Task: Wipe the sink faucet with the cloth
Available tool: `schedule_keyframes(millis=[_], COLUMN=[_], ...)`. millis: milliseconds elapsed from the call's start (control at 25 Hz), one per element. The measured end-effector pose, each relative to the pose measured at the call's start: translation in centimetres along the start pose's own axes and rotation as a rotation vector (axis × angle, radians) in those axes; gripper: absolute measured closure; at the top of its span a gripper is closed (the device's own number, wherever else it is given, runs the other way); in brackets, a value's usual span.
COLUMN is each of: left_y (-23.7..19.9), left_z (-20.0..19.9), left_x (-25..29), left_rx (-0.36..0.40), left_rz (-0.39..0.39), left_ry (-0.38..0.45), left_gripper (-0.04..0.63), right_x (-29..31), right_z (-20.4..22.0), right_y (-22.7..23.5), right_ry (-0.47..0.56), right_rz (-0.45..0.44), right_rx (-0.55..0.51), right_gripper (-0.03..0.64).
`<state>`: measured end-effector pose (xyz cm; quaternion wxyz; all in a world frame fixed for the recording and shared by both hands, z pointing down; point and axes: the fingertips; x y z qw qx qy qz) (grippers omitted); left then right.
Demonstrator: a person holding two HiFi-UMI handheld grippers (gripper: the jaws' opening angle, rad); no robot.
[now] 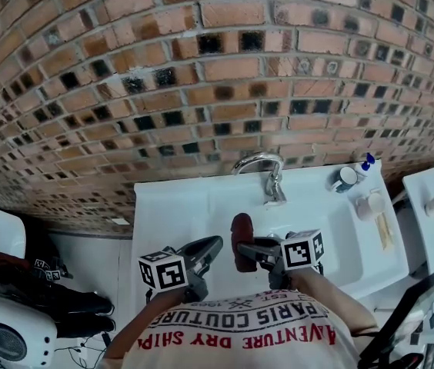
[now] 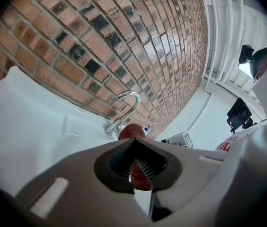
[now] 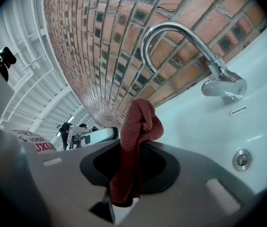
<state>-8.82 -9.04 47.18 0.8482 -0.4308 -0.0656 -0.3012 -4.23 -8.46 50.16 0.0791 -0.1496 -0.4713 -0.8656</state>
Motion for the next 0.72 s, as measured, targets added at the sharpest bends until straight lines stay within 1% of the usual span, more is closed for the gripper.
schedule_keyframes(millis=[720], left_y=[0.47], left_z=[0.20], left_x=[0.20], left_rx=[0.010], left_rz=[-0.011], left_ry=[-0.017], left_gripper=[0.595], right_x=[-0.13], right_z=[0.16], right_y=[-0.42], right_ry=[0.010], right_rz=[-0.009], right_rx=[-0.005], right_gripper=[0.529])
Point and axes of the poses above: the fingertips, and each gripper's own axes: x forward along the fingers, y to its right, z out of its underside, and after that the axes turned 13 degrees about -y, right-handed
